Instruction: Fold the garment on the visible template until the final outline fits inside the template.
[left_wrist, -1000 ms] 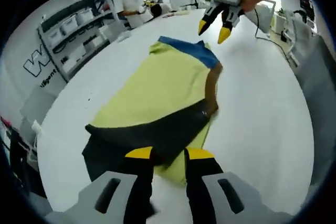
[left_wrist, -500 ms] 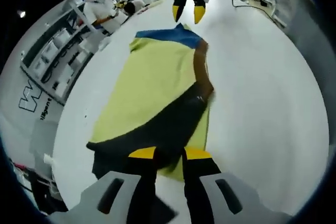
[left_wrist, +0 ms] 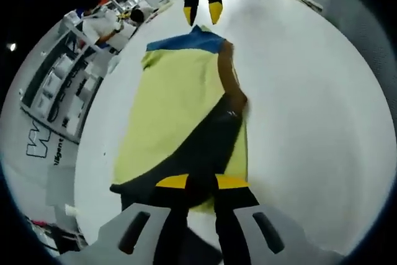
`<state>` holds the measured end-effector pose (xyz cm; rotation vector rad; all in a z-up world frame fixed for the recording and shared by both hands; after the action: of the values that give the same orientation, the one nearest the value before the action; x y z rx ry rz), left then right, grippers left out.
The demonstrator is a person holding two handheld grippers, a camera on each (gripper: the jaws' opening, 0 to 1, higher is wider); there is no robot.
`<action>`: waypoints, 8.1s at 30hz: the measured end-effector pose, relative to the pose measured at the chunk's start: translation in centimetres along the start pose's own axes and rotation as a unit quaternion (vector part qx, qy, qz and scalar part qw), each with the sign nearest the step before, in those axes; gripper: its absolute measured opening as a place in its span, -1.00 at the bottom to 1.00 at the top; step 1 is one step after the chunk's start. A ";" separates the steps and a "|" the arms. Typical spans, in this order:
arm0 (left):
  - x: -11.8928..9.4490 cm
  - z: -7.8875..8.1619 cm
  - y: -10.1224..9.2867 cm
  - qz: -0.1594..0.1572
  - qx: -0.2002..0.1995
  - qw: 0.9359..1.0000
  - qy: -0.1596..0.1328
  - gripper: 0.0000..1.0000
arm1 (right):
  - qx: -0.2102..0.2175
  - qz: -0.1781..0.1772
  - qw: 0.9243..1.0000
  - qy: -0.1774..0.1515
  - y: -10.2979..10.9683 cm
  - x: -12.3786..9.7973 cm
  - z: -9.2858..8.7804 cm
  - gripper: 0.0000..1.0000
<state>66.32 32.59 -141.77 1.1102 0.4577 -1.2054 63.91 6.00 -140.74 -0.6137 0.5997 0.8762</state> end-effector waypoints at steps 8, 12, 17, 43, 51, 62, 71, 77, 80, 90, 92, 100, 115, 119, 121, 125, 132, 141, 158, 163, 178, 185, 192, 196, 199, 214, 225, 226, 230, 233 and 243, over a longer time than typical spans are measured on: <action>0.3 -0.8 -0.3 -0.013 0.001 1.000 0.013 -0.77 | -0.013 0.003 1.000 0.005 -0.2 0.0 -0.2 -0.47; 0.4 -1.1 -0.5 -0.018 -0.003 1.000 0.020 -0.73 | -0.033 0.009 0.999 0.010 -0.2 0.0 -0.3 -0.50; 0.5 -1.5 -0.3 -0.016 0.007 0.999 0.030 -0.77 | -0.096 0.024 0.995 0.021 0.1 0.3 -0.3 -0.57; -0.8 -0.7 0.6 0.003 -0.029 1.000 0.010 -0.91 | -0.300 0.077 0.949 0.066 1.0 2.4 -1.4 -0.99; -0.6 -0.8 0.7 0.002 -0.035 0.999 0.010 -0.91 | -0.315 0.073 0.944 0.066 0.5 2.6 -1.5 -1.00; -1.3 -0.8 1.0 0.007 -0.053 0.999 0.004 -0.92 | -0.278 0.053 0.958 0.054 -0.6 1.8 -0.7 -1.00; -2.2 -0.5 1.1 0.012 -0.066 0.998 -0.003 -0.92 | -0.244 0.045 0.968 0.044 -0.9 0.5 0.3 -1.00; -2.8 -0.1 0.6 0.009 -0.063 0.998 -0.001 -0.92 | -0.244 0.045 0.968 0.041 -0.1 -0.5 0.4 -1.00; -3.0 -0.1 0.2 0.006 -0.060 0.998 0.000 -0.93 | -0.244 0.046 0.968 0.040 0.3 -0.9 0.5 -1.00; -3.9 0.1 -1.9 -0.005 -0.061 0.998 -0.001 -0.93 | -0.236 0.063 0.969 0.040 2.5 -2.4 0.2 -1.00; -4.2 0.2 -2.3 -0.007 -0.063 0.998 0.000 -0.93 | -0.233 0.066 0.970 0.039 2.9 -2.7 0.2 -1.00; -5.3 0.5 -3.4 -0.007 -0.065 0.998 -0.001 -0.93 | -0.232 0.075 0.969 0.039 4.7 -3.9 0.4 -1.00; -7.2 1.6 -6.3 -0.028 -0.067 0.997 -0.005 -0.93 | -0.224 0.087 0.970 0.039 7.5 -6.1 0.3 -1.00; -7.7 1.9 -7.3 -0.038 -0.069 0.997 -0.006 -0.93 | -0.218 0.093 0.971 0.037 8.2 -6.8 0.3 -1.00; -8.0 2.0 -7.9 -0.042 -0.069 0.997 -0.006 -0.93 | -0.218 0.099 0.970 0.037 8.9 -7.2 0.3 -1.00; -8.6 2.2 -9.0 -0.051 -0.074 0.996 -0.007 -0.93 | -0.217 0.105 0.970 0.036 9.8 -7.8 0.2 -1.00; -9.7 2.5 -10.4 -0.055 -0.079 0.995 -0.008 -0.93 | -0.217 0.114 0.969 0.035 11.8 -8.9 0.2 -1.00; -10.8 3.2 -11.2 -0.056 -0.093 0.994 -0.015 -0.93 | -0.214 0.111 0.970 0.033 12.4 -9.9 0.4 -1.00; -11.6 4.0 -7.5 -0.039 -0.086 0.995 -0.026 -0.93 | -0.215 0.081 0.973 0.019 9.1 -10.2 2.3 -1.00; -11.2 3.9 -6.0 -0.033 -0.082 0.996 -0.025 -0.93 | -0.207 0.070 0.976 0.015 7.3 -9.5 2.7 -1.00; -9.7 3.3 1.2 -0.005 -0.106 0.994 -0.034 -0.93 | -0.184 0.044 0.982 0.010 1.2 -6.7 4.1 -1.00; -8.2 2.7 3.8 -0.001 -0.137 0.990 -0.042 -0.93 | -0.164 0.035 0.986 0.010 -1.3 -5.2 4.1 -1.00; -6.4 1.9 6.2 0.000 -0.155 0.987 -0.042 -0.93 | -0.147 0.028 0.989 0.011 -3.8 -3.6 4.2 -1.00; -5.5 1.3 7.7 0.002 -0.168 0.985 -0.041 -0.93 | -0.136 0.021 0.990 0.011 -5.3 -2.5 4.4 -1.00; -4.9 0.9 8.7 0.003 -0.173 0.984 -0.039 -0.93 | -0.131 0.016 0.991 0.011 -6.4 -1.7 4.7 -1.00; -1.2 -1.4 14.5 0.012 -0.225 0.974 -0.036 -0.93 | -0.117 -0.005 0.993 0.014 -12.4 2.2 5.8 -1.00; 2.0 -2.8 16.9 0.010 -0.252 0.967 -0.027 -0.93 | -0.107 -0.011 0.994 0.030 -15.0 5.0 5.1 -1.00; 2.1 -2.8 17.0 0.011 -0.253 0.967 -0.026 -0.93 | -0.105 -0.011 0.994 0.031 -15.1 5.1 5.0 -1.00; 3.4 -3.4 17.8 0.013 -0.273 0.962 -0.023 -0.93 | -0.094 -0.019 0.995 0.040 -16.0 6.1 4.4 -1.00; 4.1 -3.5 18.0 0.015 -0.282 0.959 -0.022 -0.93 | -0.090 -0.025 0.995 0.048 -16.3 6.6 4.1 -1.00; 6.0 -5.0 17.8 0.008 -0.309 0.951 0.007 -0.93 | -0.051 -0.025 0.996 0.065 -16.5 8.5 3.0 -1.00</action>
<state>85.70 32.96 -141.02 0.5788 0.7720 -0.9406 82.65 4.25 -140.63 -0.7794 0.6579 0.8281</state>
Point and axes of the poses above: the point that each gripper's makers call its tool centre point, and the gripper's own axes: x roughly forward along the fingers, y roughly to its left, z roughly out of its top, the point moved 1 cm from there along -x, roughly backward along the fingers, and after that the axes turned 4 degrees about -z, right-handed, at the moved point
